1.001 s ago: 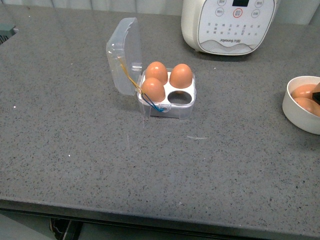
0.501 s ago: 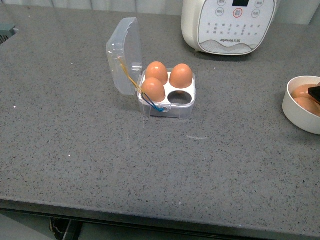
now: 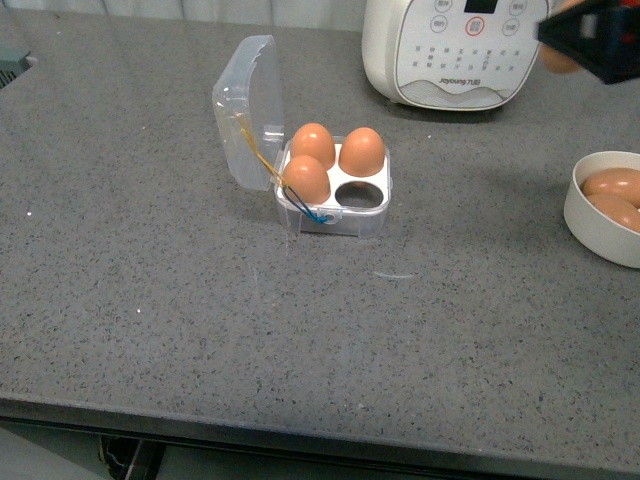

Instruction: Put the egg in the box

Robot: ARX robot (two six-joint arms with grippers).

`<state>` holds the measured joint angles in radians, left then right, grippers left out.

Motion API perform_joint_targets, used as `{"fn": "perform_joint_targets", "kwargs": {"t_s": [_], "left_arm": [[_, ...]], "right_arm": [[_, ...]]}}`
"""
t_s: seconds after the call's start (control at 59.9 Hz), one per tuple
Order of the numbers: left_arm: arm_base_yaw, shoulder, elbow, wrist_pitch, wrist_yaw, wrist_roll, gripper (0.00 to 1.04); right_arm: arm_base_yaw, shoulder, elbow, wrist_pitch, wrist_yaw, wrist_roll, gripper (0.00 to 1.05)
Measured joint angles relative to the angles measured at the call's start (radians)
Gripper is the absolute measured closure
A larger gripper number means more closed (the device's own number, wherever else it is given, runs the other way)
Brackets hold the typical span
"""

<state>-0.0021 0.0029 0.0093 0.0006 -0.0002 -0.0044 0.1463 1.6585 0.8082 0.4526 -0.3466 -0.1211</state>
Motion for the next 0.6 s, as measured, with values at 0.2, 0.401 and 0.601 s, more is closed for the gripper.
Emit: {"fn": "perform_joint_targets", "kwargs": {"t_s": [0.2, 0.401, 0.601], "left_arm": [[0.000, 0.000, 0.000, 0.000, 0.000, 0.000, 0.07], [0.000, 0.000, 0.000, 0.000, 0.000, 0.000, 0.07], [0.000, 0.000, 0.000, 0.000, 0.000, 0.000, 0.07]], "right_arm": [[0.179, 0.135, 0.088, -0.048, 0.014, 0.017, 0.62], [0.234, 0.209, 0.134, -0.065, 0.053, 0.024, 0.62], [0.248, 0.233, 0.121, -0.065, 0.045, 0.042, 0.62]]}}
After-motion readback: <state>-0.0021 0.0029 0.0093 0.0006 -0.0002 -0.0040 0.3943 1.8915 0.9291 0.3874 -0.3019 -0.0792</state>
